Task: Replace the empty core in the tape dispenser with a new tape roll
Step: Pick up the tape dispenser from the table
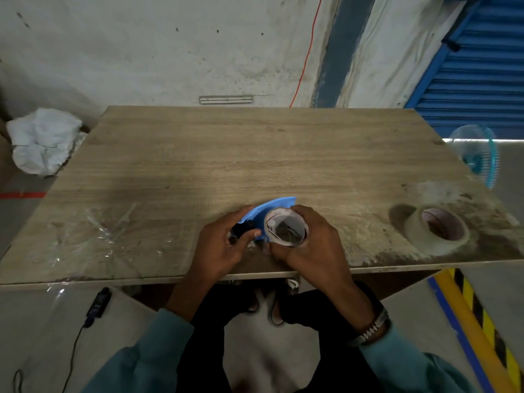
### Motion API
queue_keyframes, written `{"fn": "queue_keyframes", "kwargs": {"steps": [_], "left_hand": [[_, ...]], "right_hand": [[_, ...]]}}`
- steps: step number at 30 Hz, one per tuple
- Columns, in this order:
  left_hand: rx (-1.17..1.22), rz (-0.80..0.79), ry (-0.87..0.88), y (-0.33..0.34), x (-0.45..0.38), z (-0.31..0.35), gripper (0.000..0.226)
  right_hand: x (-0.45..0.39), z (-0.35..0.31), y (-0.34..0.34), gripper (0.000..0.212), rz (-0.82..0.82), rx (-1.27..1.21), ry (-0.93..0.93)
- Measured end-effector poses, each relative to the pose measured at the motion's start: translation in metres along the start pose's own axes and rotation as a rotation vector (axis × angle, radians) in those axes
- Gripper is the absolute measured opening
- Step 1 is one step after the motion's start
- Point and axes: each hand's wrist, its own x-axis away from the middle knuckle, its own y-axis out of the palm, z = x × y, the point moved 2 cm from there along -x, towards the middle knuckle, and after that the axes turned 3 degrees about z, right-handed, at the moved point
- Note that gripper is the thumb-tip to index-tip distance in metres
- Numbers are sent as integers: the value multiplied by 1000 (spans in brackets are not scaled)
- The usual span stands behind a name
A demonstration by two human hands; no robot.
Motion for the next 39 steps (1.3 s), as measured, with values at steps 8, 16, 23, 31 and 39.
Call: {"fn": "queue_keyframes", "kwargs": {"steps": [8,16,23,31,39], "left_hand": [[-78,27,14,-1,-1,2,51],[-16,31,-58,2,-6,2,47],[-47,27,-39,3,-4,4,46],[-109,16,23,5,-2,1,60],[-98,9,20,4,-3,-1,58]], "right_hand": [[-31,-4,-52,82,276,-103,2],[-72,67,-52,94,184,189,143],[-47,75,-97,73,292,241,-24],[-13,137,-165,67,455,546,288],[-15,129,-169,40,387,388,33]]}}
